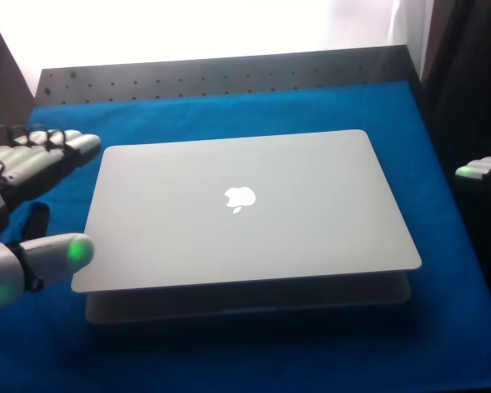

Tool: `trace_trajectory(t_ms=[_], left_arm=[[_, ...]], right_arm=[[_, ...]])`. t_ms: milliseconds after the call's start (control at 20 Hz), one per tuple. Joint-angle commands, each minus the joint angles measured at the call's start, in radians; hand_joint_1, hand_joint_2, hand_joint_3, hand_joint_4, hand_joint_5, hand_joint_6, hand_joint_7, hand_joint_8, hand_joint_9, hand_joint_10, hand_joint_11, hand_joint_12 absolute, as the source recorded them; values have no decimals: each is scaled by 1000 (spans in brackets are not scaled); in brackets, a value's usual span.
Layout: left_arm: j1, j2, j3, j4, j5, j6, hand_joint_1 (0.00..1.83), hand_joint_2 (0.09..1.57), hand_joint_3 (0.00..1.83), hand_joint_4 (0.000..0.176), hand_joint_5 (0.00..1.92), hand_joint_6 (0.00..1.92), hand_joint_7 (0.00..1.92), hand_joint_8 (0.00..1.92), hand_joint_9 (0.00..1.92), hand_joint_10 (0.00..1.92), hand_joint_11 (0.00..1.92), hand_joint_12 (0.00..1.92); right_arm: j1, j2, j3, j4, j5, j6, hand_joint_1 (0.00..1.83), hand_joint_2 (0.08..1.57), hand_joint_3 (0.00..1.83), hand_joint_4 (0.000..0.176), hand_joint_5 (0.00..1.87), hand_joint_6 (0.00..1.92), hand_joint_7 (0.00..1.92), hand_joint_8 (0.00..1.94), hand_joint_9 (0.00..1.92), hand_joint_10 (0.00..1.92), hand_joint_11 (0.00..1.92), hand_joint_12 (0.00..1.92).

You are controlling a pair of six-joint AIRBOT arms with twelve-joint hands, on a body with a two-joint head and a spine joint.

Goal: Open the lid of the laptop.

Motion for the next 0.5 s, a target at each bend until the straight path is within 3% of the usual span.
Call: trace_trajectory(t_ms=[0, 250, 450], left_arm=[[-12, -2, 5, 1, -94, -2, 0, 1334, 0, 0, 0, 0, 0, 0, 0, 0, 0, 0], [-17, -2, 8, 14, -73, -2, 0, 1296, 0, 0, 0, 0, 0, 0, 0, 0, 0, 0], [-20, -4, 9, 20, -66, -2, 65, 1211, 0, 0, 0, 0, 0, 0, 0, 0, 0, 0]], right_arm=[[18, -3, 1, 1, 80, 13, 0, 1367, 0, 0, 0, 0, 0, 0, 0, 0, 0, 0], [147, -5, -10, -187, -45, 22, 0, 1364, 0, 0, 0, 0, 0, 0, 0, 0, 0, 0], [154, -6, -14, -218, -52, 25, 0, 1350, 0, 0, 0, 0, 0, 0, 0, 0, 0, 0]])
